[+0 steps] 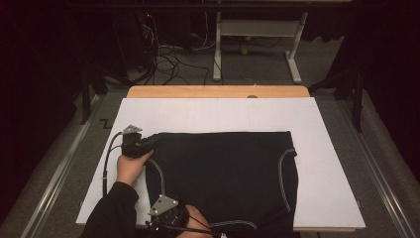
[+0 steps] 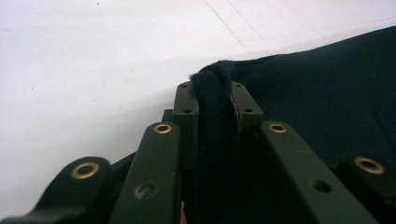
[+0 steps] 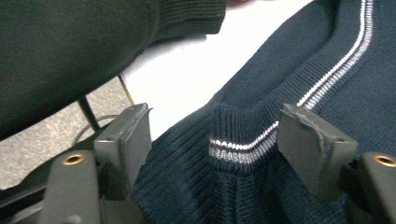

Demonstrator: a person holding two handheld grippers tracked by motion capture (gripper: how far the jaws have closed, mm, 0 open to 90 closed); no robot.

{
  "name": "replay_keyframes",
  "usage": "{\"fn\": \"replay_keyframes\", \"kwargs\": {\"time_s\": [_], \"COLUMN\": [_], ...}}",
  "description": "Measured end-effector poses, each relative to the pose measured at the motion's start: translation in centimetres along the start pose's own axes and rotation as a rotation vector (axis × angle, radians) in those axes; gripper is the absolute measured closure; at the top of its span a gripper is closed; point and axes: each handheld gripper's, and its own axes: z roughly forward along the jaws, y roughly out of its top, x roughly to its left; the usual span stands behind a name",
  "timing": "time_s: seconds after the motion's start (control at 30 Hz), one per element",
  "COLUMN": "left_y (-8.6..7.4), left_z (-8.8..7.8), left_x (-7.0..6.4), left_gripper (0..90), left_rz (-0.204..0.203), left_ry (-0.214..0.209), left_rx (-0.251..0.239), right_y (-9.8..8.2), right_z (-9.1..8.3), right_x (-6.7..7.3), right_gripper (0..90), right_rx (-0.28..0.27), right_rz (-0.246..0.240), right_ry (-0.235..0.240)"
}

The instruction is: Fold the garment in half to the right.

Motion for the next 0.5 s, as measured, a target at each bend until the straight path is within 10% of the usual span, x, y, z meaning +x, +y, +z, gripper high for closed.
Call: {"fn": "replay_keyframes", "kwargs": {"time_s": [0.5], "left_y": [-0.03], "left_z": [-0.01], "left_x": [-0.04], "left_gripper": [73.1], "left_rz": [0.005], "left_ry": [0.002], "left_rx": [0.002], "right_y": [-0.15], "right_z": [-0.17], "right_x": [-0.10], "right_gripper": [52.2], "right_rx": [0.014], "right_rz": [-0.056], "right_ry": [-0.082]}}
